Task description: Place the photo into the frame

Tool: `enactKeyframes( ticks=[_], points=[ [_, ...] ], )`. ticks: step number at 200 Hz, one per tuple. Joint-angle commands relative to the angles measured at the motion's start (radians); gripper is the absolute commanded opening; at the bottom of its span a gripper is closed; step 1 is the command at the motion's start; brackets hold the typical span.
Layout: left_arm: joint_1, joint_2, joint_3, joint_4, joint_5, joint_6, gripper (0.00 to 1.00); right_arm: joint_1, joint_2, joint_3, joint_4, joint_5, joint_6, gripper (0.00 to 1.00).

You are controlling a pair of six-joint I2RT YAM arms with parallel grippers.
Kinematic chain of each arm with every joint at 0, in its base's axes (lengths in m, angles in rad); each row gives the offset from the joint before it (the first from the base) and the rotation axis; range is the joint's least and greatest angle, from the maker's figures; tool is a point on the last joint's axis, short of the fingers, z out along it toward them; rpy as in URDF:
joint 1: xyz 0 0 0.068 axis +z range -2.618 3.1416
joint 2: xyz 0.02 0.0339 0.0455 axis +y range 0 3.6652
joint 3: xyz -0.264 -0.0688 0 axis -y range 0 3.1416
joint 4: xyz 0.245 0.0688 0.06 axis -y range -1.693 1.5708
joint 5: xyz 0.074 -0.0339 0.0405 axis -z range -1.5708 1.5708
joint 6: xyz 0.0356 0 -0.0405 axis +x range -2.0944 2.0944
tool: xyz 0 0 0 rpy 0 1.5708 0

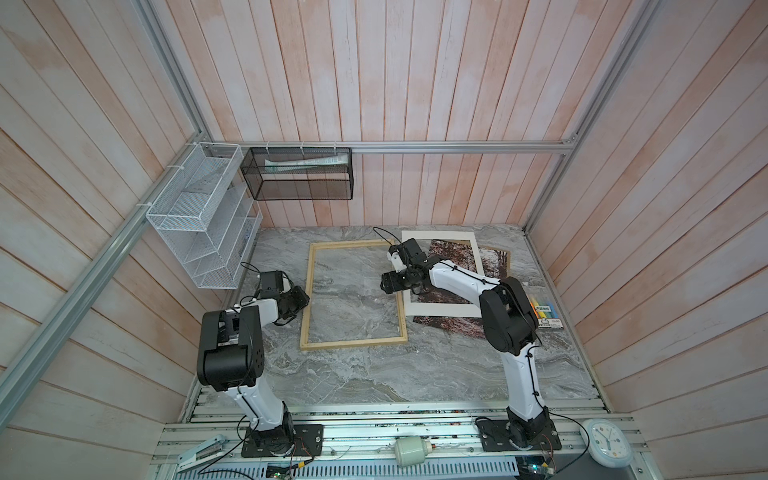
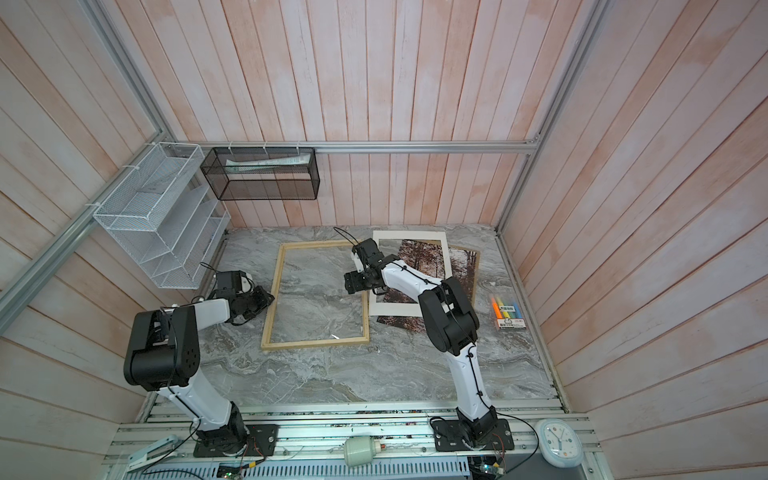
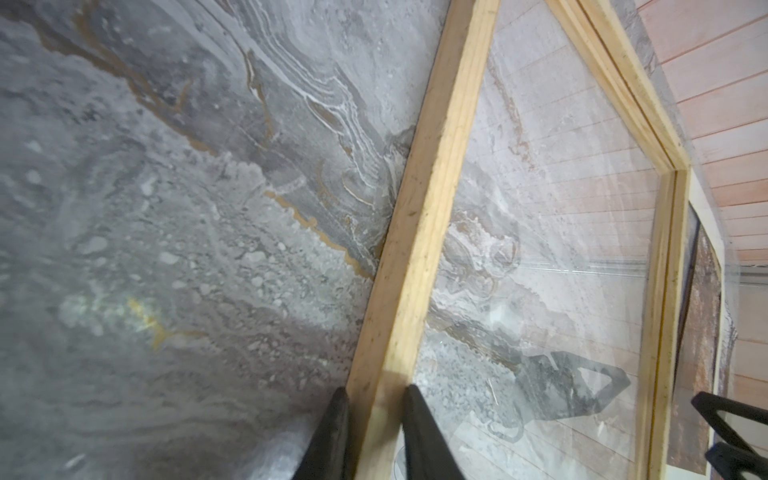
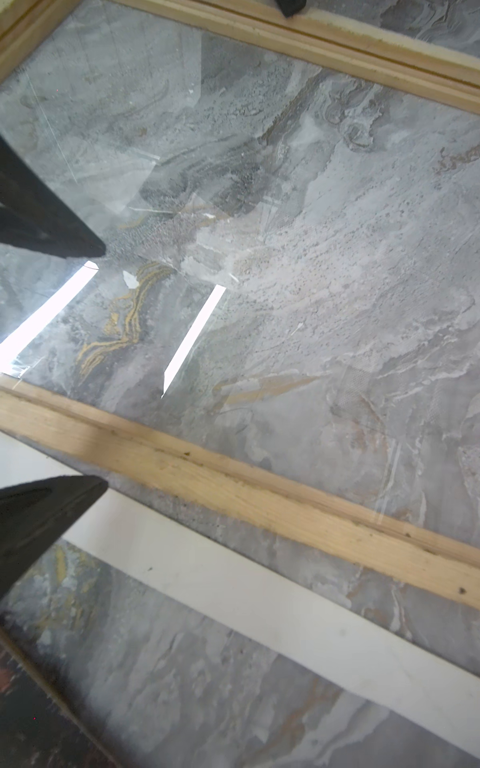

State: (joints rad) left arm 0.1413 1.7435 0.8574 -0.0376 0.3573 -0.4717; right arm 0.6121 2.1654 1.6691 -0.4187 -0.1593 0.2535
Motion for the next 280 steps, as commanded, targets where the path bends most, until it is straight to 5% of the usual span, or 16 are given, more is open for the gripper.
enactKeyframes(
  ticks=[1, 86, 220, 280],
  points=[
    [-0.011, -0.032, 0.005, -0.047, -0.015, 0.011, 0.26, -0.014, -0.048, -0.038, 0.024, 0.0, -0.004, 0.82],
    [-0.075, -0.018, 0.053, -0.086, -0.074, 0.02, 0.3, -0.034, -0.112, -0.162, 0.127, -0.126, 0.008, 0.72],
    [-0.084, 0.001, 0.089, -0.148, -0.221, 0.059, 0.3, 0.201, -0.274, -0.38, 0.005, 0.094, 0.228, 0.73],
    [-0.085, 0.008, 0.094, -0.145, -0.221, 0.065, 0.3, 0.236, -0.246, -0.432, 0.024, 0.062, 0.27, 0.73]
  ],
)
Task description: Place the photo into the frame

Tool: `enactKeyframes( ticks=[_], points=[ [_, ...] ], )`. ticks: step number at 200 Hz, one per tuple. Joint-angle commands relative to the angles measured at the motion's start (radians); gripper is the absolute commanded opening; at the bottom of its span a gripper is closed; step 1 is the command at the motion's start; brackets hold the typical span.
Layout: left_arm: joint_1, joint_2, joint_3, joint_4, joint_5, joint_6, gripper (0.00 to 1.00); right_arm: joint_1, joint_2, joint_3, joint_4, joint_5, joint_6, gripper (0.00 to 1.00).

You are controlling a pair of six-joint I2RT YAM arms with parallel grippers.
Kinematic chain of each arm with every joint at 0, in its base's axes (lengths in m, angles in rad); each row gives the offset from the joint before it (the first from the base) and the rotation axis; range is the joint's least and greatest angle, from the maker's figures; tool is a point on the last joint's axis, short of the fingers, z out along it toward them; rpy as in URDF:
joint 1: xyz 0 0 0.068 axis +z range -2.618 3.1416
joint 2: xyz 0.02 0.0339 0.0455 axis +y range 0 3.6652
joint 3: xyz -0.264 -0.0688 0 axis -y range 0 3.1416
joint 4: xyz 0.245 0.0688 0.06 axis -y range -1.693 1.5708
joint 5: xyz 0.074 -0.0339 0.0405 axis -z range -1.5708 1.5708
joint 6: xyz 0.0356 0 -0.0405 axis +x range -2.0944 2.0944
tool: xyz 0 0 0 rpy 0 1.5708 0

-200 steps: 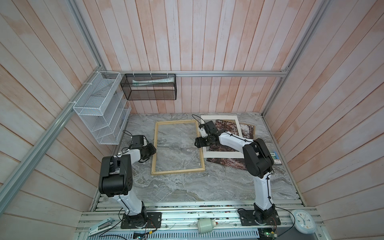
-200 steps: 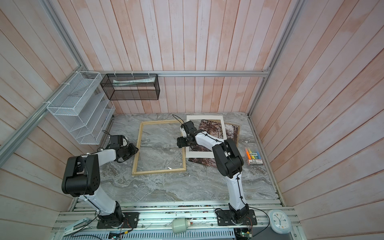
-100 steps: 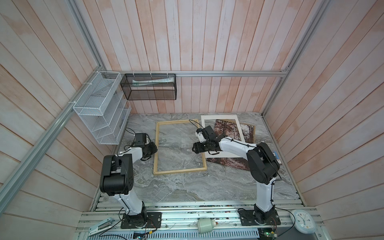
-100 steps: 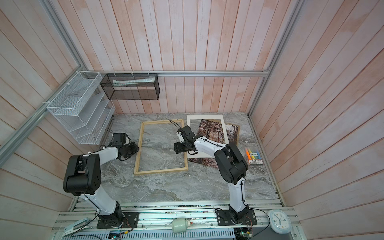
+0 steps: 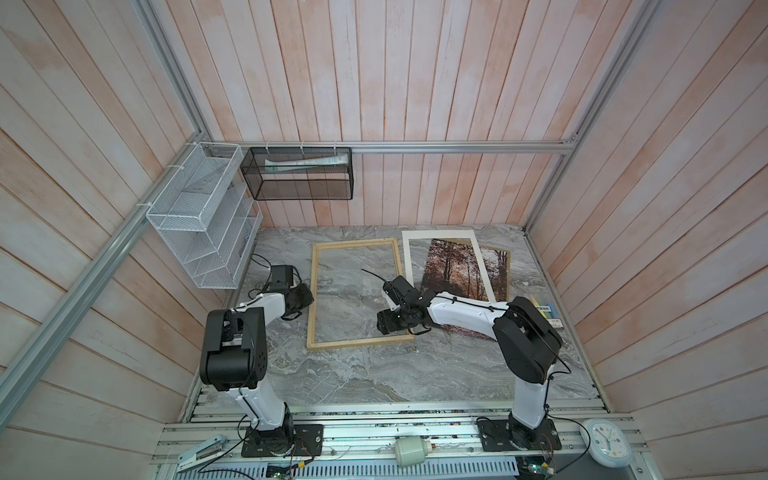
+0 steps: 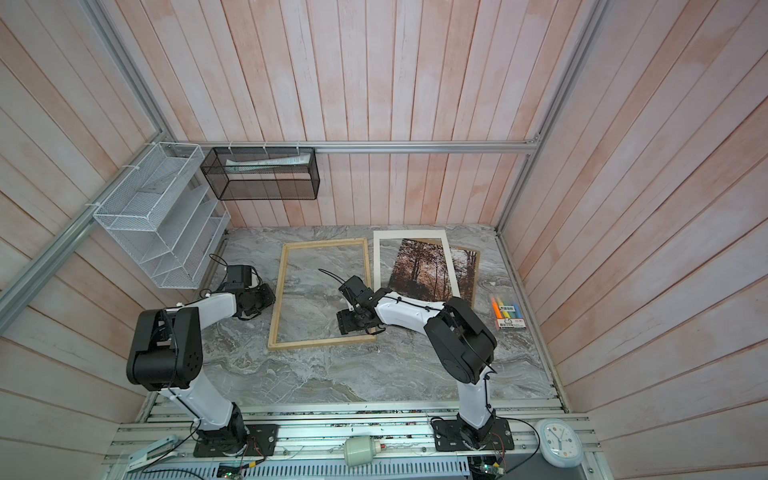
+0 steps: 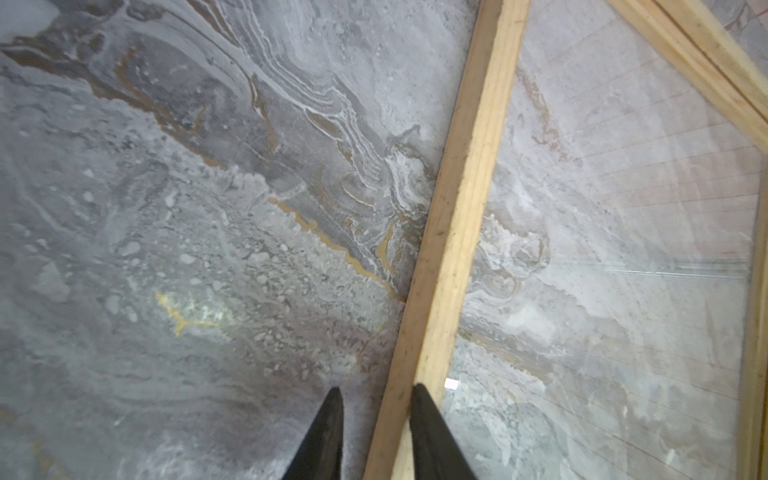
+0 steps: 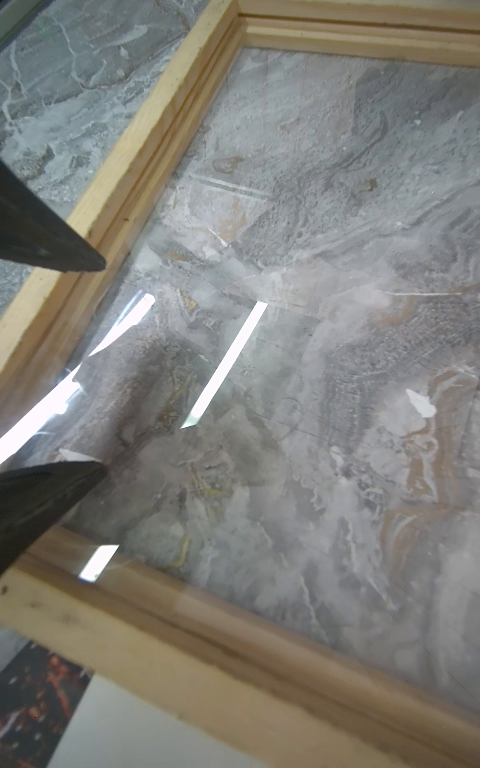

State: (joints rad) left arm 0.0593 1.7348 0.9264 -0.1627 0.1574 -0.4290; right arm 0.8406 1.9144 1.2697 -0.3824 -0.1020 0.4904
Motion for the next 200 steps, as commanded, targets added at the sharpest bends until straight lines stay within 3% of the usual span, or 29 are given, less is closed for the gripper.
enactKeyframes(
  ticks=[1, 53, 108, 157, 200],
  points=[
    [-0.003, 0.018, 0.025, -0.02, -0.022, 0.022, 0.3, 0.007, 0.006, -0.034, -0.012, 0.003, 0.033, 0.73],
    [-0.007, 0.017, 0.034, -0.026, -0.014, 0.024, 0.3, 0.007, 0.042, -0.046, 0.024, -0.03, 0.037, 0.73],
    [-0.015, 0.019, 0.045, -0.029, -0.009, 0.024, 0.3, -0.007, 0.032, 0.053, -0.04, 0.09, -0.018, 0.73],
    [-0.018, -0.001, 0.024, -0.011, 0.005, 0.004, 0.3, -0.068, 0.021, 0.17, -0.003, 0.19, -0.071, 0.75],
    [-0.029, -0.011, 0.005, -0.006, -0.022, -0.009, 0.31, -0.162, 0.066, 0.306, 0.077, 0.173, -0.138, 0.76]
  ],
)
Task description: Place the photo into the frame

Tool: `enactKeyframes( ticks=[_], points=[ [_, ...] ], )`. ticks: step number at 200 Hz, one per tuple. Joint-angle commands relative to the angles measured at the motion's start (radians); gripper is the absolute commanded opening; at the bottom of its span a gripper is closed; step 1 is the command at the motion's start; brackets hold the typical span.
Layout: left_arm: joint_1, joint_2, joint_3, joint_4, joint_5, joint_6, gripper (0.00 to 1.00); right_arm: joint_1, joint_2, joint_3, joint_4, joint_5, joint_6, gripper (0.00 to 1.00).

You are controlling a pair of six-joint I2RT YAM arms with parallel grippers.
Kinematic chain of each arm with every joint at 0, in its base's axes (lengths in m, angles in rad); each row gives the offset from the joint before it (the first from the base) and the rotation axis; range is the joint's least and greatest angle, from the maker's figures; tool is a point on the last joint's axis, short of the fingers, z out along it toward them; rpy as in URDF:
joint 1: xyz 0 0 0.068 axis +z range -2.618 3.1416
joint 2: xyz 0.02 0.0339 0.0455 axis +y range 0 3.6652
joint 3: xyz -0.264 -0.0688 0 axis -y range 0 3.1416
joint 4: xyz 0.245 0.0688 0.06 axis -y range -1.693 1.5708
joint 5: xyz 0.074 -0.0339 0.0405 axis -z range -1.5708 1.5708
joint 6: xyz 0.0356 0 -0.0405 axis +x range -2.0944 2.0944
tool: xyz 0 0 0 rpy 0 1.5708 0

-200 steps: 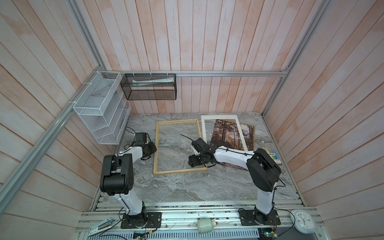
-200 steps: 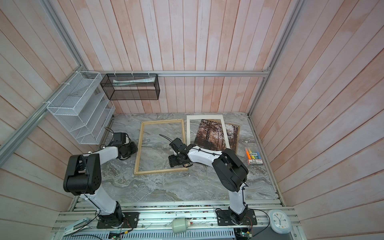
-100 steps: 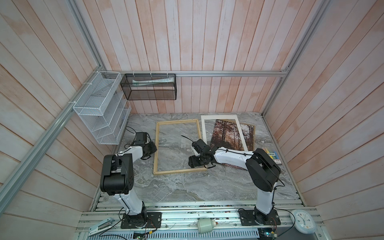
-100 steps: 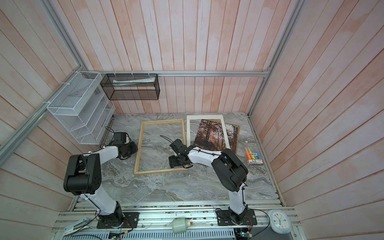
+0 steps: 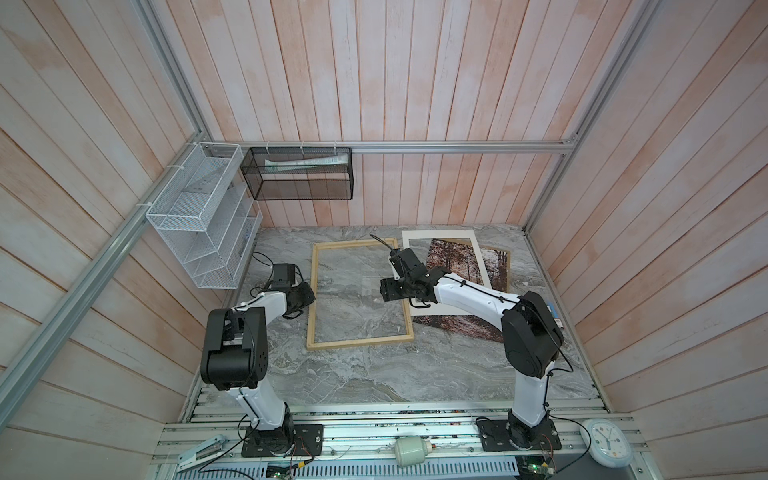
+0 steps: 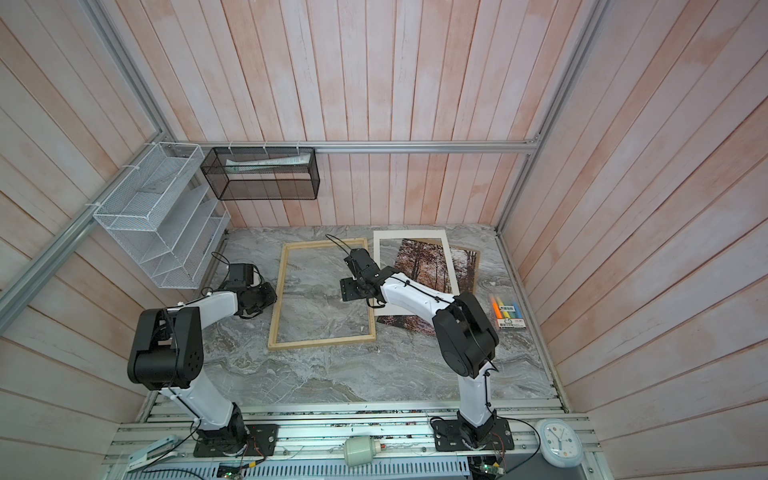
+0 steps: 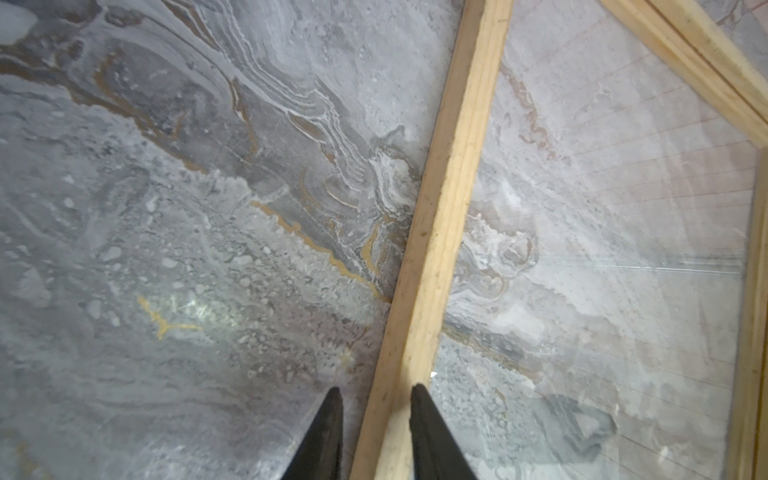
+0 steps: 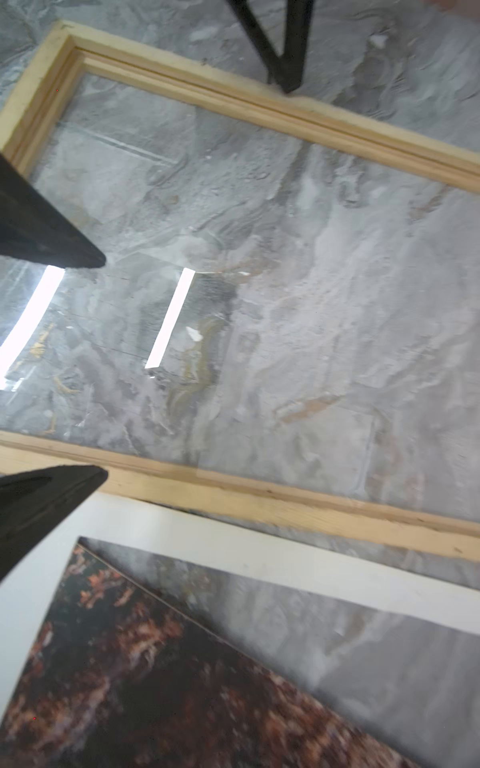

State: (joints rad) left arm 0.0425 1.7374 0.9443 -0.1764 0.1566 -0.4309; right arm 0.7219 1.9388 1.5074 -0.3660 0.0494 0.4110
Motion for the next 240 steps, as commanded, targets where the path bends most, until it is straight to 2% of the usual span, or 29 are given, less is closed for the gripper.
enactKeyframes(
  ticks=[1, 27, 87, 177, 240],
  points=[
    [-0.013, -0.013, -0.012, 0.008, -0.025, -0.008, 0.31, -0.046, 0.043, 0.071, 0.064, 0.02, -0.06, 0.76],
    [-0.034, -0.019, -0.021, 0.001, -0.06, -0.013, 0.31, -0.089, 0.085, 0.106, 0.186, 0.013, -0.087, 0.76],
    [-0.051, -0.072, -0.074, 0.018, -0.104, -0.026, 0.31, -0.134, 0.278, 0.309, 0.258, 0.031, -0.132, 0.76],
    [-0.051, -0.065, -0.085, 0.016, -0.114, -0.001, 0.31, -0.147, 0.637, 0.767, 0.059, -0.087, -0.097, 0.77],
    [-0.05, -0.046, -0.07, 0.008, -0.101, 0.009, 0.31, -0.152, 0.672, 0.768, 0.05, -0.123, -0.083, 0.77]
  ],
)
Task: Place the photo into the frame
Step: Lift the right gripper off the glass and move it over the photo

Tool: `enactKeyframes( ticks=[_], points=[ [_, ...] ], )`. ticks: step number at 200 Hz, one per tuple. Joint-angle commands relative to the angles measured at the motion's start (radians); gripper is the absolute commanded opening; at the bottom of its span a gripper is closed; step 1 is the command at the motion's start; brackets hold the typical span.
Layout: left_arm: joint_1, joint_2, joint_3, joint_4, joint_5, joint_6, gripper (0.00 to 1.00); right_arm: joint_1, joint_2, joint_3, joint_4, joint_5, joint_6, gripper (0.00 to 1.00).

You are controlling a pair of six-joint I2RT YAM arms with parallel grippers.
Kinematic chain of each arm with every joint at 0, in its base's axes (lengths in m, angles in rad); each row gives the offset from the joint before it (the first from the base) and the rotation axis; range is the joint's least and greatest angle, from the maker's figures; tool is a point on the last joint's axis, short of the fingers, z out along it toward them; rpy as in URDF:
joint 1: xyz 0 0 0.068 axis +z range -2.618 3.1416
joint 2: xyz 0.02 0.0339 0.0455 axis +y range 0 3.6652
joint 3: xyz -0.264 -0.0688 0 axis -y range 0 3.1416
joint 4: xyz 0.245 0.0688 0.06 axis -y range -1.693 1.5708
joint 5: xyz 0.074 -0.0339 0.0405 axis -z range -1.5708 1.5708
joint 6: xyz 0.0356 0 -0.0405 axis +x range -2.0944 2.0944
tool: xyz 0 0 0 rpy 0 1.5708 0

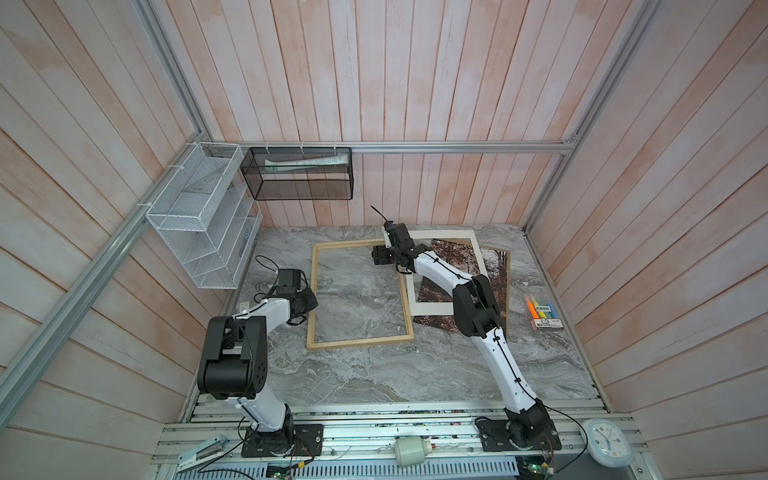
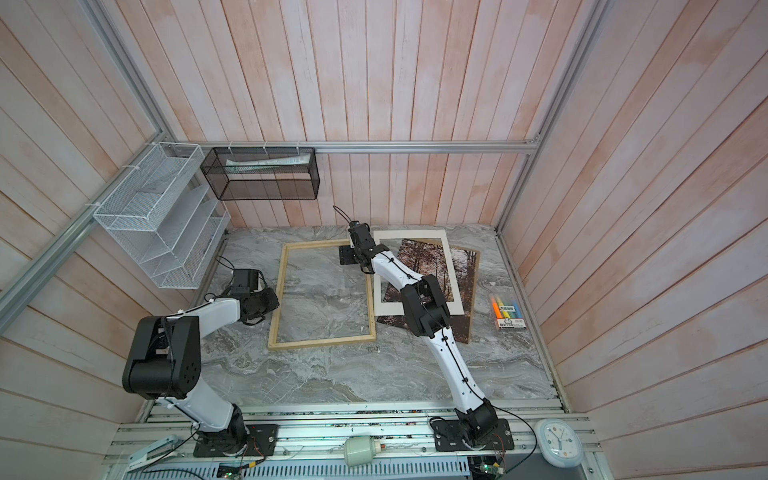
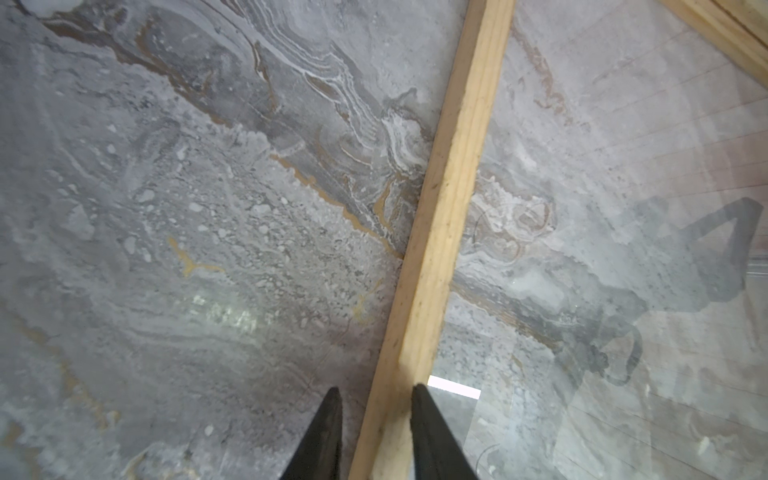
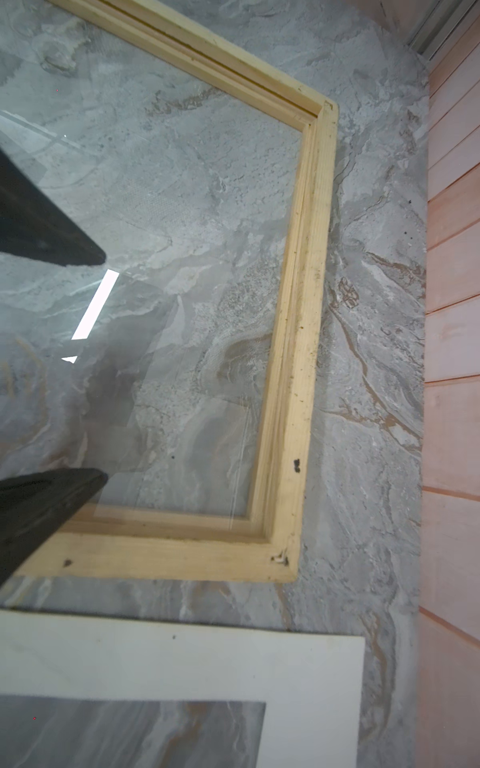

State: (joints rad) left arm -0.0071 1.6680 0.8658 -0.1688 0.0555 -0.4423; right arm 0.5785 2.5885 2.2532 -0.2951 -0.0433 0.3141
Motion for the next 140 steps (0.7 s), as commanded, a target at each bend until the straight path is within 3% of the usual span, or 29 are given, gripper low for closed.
enactKeyframes(
  ticks=[1, 140],
  points=[
    [-0.001, 0.024, 0.009, 0.001, 0.001, 0.02, 0.31, -0.008, 0.023, 0.021, -0.022, -0.031, 0.014, 0.77],
    [-0.001, 0.071, 0.039, -0.016, 0.048, 0.035, 0.31, -0.02, 0.05, 0.004, -0.018, -0.131, 0.043, 0.77]
  ],
)
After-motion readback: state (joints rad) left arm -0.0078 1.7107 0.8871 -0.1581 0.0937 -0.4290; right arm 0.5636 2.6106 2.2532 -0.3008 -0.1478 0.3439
